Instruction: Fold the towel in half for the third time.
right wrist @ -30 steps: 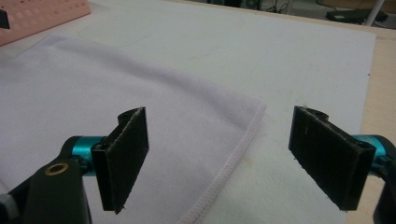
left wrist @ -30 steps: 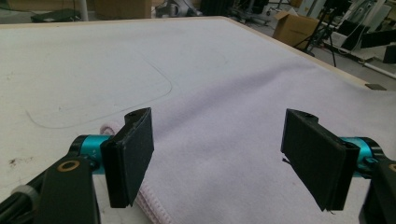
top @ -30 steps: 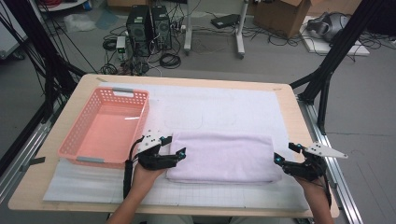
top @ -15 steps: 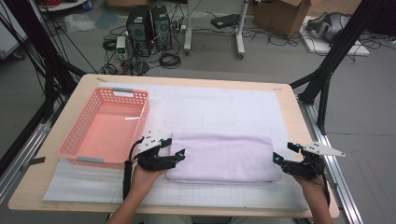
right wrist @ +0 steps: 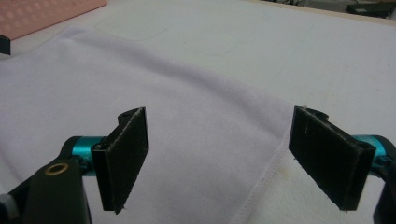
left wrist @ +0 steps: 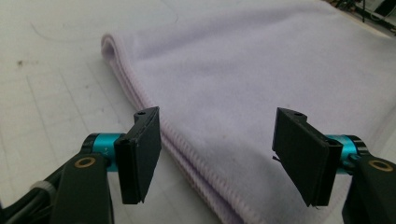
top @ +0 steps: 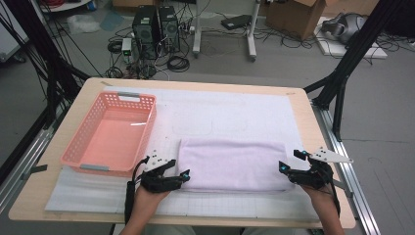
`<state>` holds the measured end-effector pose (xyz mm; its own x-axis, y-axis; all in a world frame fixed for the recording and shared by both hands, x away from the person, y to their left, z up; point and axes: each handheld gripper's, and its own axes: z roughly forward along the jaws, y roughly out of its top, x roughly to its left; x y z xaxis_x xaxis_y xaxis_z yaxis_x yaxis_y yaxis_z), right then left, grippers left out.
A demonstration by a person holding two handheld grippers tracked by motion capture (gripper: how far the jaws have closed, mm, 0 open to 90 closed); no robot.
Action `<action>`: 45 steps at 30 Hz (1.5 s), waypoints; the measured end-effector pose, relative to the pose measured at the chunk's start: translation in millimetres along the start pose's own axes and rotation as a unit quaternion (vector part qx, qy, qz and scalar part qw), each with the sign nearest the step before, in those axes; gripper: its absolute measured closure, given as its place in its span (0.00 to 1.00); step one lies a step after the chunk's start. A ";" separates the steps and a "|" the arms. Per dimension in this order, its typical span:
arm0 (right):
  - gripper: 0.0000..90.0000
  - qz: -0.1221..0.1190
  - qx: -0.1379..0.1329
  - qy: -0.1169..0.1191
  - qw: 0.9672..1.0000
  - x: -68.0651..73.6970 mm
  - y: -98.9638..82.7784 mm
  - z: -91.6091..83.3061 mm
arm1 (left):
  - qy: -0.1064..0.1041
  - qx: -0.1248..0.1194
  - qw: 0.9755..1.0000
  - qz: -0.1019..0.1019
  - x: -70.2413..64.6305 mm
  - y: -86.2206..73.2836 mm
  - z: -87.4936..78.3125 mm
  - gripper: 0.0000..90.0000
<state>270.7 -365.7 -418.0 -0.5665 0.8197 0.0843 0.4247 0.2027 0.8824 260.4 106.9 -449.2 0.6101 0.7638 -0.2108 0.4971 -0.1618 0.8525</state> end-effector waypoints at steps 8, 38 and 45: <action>0.21 -0.008 0.007 0.007 1.000 9.1 1.0 3.0 | 0.012 0.031 0.999 -0.010 -1.5 -4.8 -2.2 0.40; 0.20 -0.052 0.029 0.061 0.996 51.8 34.4 55.5 | -0.005 0.064 0.998 -0.028 -9.1 -3.2 3.9 0.86; 0.25 -0.072 0.040 0.096 0.992 68.6 61.9 93.6 | -0.013 0.060 0.998 -0.031 -7.5 -3.2 3.8 0.85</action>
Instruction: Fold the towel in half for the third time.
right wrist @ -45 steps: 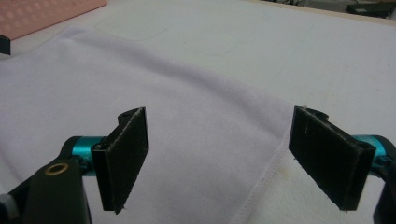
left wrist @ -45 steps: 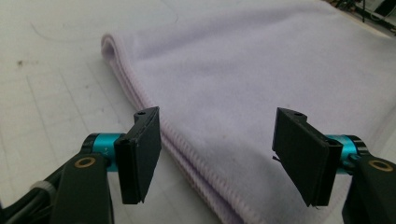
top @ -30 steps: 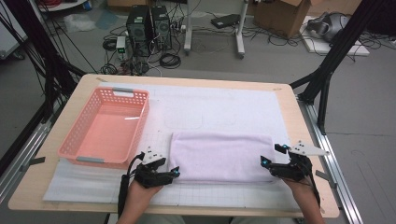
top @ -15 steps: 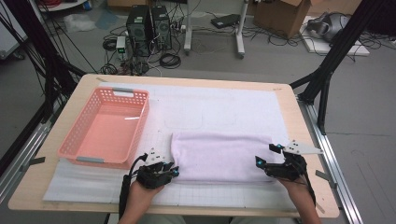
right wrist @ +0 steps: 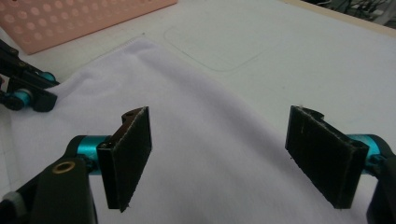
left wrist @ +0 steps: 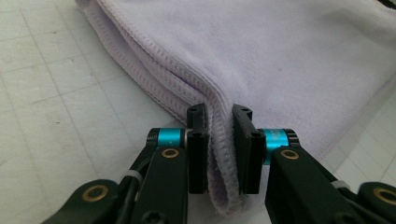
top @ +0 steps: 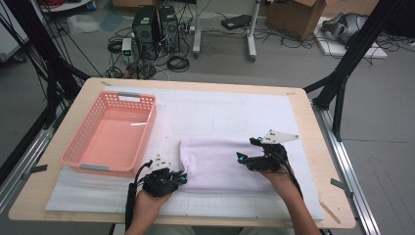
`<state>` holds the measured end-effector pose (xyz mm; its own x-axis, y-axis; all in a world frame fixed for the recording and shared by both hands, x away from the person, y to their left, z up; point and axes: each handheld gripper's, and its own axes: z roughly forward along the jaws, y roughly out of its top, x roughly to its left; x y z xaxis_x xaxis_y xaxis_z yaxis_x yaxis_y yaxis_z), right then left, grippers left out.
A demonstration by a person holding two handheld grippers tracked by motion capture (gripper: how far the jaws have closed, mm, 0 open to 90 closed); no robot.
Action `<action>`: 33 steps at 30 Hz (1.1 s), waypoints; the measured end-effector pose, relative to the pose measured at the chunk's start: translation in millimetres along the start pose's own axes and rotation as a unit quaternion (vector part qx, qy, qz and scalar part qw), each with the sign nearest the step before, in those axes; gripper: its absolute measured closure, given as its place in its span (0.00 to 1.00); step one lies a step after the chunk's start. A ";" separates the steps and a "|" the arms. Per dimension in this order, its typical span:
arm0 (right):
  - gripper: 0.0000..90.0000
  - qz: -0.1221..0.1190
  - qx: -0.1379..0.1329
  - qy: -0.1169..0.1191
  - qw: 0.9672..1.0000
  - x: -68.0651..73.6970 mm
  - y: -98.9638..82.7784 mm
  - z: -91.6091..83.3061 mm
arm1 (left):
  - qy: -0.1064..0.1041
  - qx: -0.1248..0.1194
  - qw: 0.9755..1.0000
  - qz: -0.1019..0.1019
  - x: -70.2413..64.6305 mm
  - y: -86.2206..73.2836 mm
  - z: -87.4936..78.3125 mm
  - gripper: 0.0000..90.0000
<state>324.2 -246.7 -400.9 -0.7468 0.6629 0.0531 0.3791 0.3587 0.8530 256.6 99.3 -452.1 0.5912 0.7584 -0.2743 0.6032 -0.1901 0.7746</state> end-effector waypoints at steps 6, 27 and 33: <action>0.31 -0.005 0.012 0.023 1.000 1.1 26.8 32.8 | 0.000 -0.002 1.000 0.001 -0.2 -0.7 0.4 0.86; 0.51 -0.065 0.130 0.100 0.984 38.4 73.7 154.6 | -0.014 -0.001 1.000 -0.024 5.2 -2.1 -1.9 0.85; 0.60 -0.076 0.150 0.105 0.980 46.4 77.8 177.9 | -0.018 -0.001 0.999 -0.028 7.0 -2.3 -2.9 0.85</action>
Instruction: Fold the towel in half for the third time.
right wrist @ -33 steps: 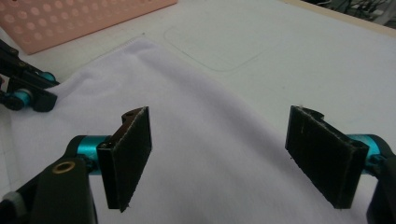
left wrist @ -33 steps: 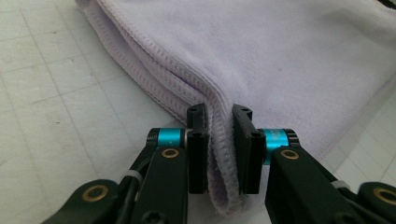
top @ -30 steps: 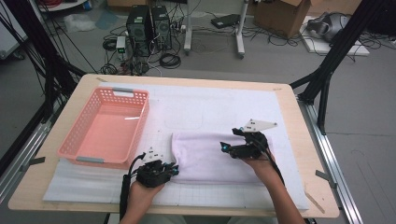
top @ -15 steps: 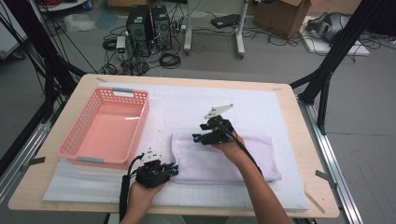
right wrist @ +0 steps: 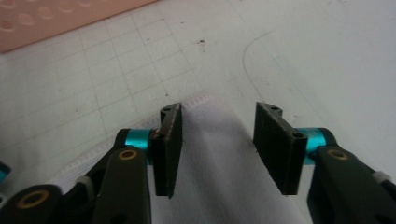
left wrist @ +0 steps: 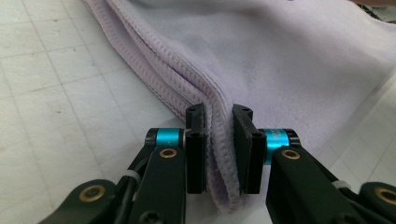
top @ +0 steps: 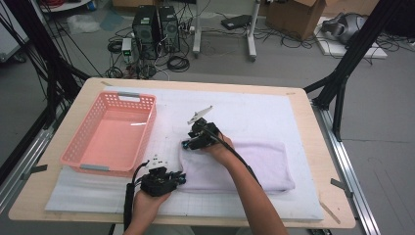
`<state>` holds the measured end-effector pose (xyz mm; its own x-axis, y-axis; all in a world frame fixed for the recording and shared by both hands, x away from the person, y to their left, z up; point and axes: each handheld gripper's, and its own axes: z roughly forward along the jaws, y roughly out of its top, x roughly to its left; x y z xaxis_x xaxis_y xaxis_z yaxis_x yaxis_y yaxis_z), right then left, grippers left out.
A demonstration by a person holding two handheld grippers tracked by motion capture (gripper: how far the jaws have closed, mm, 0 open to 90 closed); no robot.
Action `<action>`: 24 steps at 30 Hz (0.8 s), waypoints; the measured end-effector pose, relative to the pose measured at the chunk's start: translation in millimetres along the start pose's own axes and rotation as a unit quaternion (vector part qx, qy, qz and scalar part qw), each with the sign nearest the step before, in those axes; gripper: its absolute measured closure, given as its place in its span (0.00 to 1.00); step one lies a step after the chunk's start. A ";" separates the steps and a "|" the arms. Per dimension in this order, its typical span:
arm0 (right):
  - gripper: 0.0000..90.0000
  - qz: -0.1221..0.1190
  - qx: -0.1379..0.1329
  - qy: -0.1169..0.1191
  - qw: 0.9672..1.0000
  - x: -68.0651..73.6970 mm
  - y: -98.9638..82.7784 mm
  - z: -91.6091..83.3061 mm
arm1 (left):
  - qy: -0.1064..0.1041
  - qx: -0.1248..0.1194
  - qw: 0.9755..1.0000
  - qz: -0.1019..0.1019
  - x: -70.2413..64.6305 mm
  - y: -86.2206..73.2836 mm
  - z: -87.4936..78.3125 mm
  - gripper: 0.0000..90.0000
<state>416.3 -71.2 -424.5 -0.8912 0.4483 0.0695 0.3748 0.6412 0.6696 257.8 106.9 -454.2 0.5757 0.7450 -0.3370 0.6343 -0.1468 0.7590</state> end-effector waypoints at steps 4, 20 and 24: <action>0.63 0.009 0.012 0.009 1.000 -3.8 -0.6 10.5 | 0.001 0.000 1.000 -0.004 0.8 -0.4 -1.0 0.85; 0.92 0.006 -0.014 0.038 0.999 0.5 6.7 -0.7 | -0.015 -0.030 0.999 -0.011 0.1 11.2 -21.7 0.91; 0.92 0.000 -0.048 0.048 0.998 5.4 15.6 -15.2 | -0.024 -0.053 0.998 -0.011 -3.4 18.8 -33.0 0.91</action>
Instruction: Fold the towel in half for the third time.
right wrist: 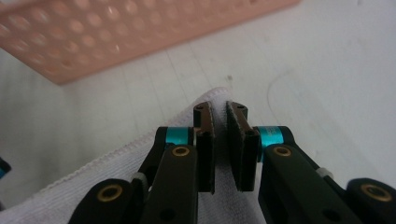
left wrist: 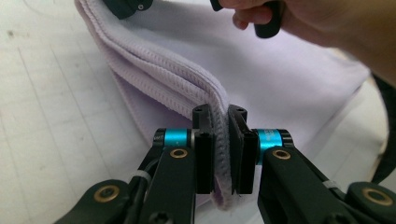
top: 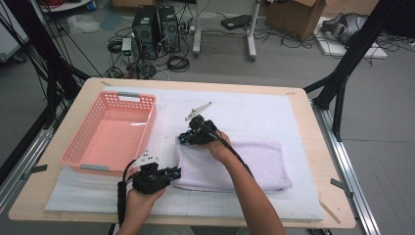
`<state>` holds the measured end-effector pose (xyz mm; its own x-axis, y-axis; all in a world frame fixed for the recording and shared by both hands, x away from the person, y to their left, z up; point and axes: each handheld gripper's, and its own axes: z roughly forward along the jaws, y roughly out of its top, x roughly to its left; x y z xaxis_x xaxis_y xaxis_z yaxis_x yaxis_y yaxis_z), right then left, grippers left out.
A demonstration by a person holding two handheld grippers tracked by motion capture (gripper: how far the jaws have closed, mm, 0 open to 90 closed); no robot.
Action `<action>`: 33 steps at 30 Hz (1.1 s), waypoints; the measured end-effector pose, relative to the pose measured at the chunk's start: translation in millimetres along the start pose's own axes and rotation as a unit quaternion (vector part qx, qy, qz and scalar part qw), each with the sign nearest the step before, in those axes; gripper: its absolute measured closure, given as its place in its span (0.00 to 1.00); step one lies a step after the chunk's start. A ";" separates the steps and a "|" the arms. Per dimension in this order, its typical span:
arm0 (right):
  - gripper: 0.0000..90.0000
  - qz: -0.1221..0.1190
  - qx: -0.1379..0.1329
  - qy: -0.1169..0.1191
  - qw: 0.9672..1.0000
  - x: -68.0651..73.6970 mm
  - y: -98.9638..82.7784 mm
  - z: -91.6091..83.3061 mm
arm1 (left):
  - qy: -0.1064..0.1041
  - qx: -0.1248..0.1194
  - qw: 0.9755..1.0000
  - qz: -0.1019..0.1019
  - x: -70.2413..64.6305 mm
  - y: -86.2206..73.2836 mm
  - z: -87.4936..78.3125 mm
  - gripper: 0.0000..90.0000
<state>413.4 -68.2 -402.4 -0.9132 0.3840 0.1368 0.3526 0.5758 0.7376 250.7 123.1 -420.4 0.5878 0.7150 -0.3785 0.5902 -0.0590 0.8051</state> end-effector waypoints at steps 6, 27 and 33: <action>0.92 -0.015 -0.047 0.018 0.999 11.7 15.4 -19.1 | -0.018 -0.035 0.999 0.000 -6.6 17.8 -12.8 0.91; 0.92 0.029 -0.099 -0.032 0.994 -18.0 -29.8 -107.1 | -0.077 -0.007 0.996 0.036 -62.4 45.0 61.0 0.91; 0.92 0.049 -0.093 -0.062 0.993 -31.4 -57.7 -132.6 | -0.085 0.009 0.995 0.044 -81.7 46.4 90.2 0.91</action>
<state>394.6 -209.1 -361.6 -0.8404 0.5235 0.1402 0.3843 0.3932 0.8353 280.0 -0.9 -393.2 0.7220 0.5786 -0.3794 0.5409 -0.1301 0.8310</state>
